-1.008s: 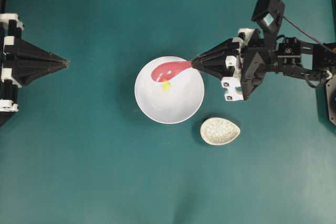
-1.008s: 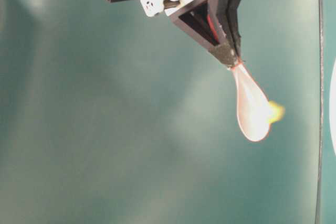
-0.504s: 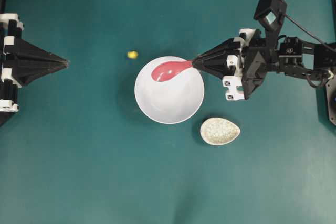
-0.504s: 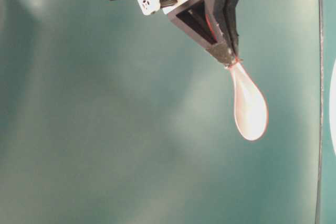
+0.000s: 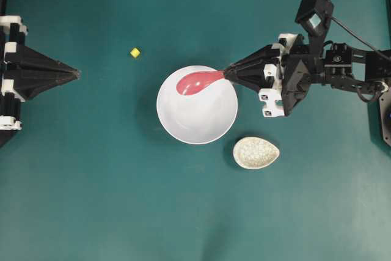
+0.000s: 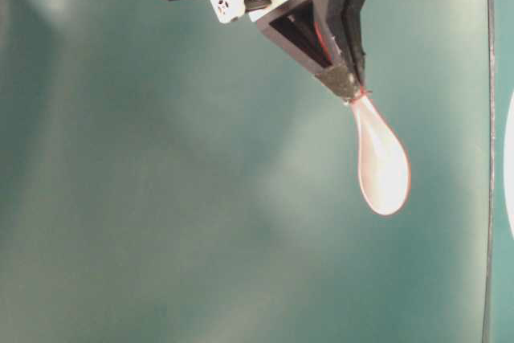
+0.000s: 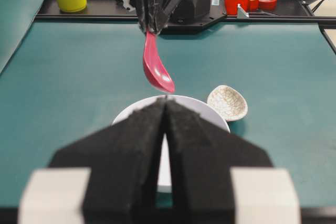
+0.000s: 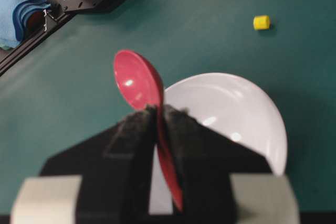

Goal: Scoop the yellow hexagonal prism block from the bowl with a spoon using the right arm.

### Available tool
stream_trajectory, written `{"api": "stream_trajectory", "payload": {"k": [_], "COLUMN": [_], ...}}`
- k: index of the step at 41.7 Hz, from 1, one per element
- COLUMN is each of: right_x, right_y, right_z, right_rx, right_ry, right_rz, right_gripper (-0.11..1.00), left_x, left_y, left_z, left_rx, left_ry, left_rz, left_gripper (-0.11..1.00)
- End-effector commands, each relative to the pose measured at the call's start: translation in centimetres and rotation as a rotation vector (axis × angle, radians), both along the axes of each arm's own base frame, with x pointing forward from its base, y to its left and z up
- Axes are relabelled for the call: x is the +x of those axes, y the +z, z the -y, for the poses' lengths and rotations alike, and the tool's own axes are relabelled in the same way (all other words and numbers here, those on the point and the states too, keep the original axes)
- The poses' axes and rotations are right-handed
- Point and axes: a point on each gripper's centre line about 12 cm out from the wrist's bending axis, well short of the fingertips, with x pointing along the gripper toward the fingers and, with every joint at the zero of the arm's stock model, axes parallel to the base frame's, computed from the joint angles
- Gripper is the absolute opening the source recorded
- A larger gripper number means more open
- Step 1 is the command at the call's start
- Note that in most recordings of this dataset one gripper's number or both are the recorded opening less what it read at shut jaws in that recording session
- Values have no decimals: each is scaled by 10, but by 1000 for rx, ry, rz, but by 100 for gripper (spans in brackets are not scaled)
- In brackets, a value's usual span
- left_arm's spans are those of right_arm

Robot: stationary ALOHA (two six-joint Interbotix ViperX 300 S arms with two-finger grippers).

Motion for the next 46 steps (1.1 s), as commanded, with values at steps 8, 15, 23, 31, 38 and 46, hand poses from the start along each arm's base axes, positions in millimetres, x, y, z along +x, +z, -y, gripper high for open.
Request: {"api": "stream_trajectory", "payload": {"k": [8, 15, 23, 31, 38, 46], "right_x": [-14, -34, -52, -62, -74, -83], "right_y": [9, 9, -8, -28, -48, -71], "right_z": [-18, -38, -56, -67, -73, -74], "right_rx": [-3, -5, 17, 17, 28, 59], "right_ry": [56, 123, 177, 217, 237, 216], "right_rz": [23, 40, 3, -55, -114, -174], "right_gripper": [7, 7, 7, 7, 7, 7], "left_x": [2, 2, 2, 2, 2, 2], "left_y": [7, 6, 6, 6, 6, 6], "left_z": [0, 0, 0, 0, 0, 0], "left_rx": [0, -6, -10, -10, -12, -12], "left_ry": [1, 2, 2, 2, 2, 2], "left_rz": [9, 5, 5, 5, 5, 4], "left_gripper": [0, 0, 0, 0, 0, 0]}}
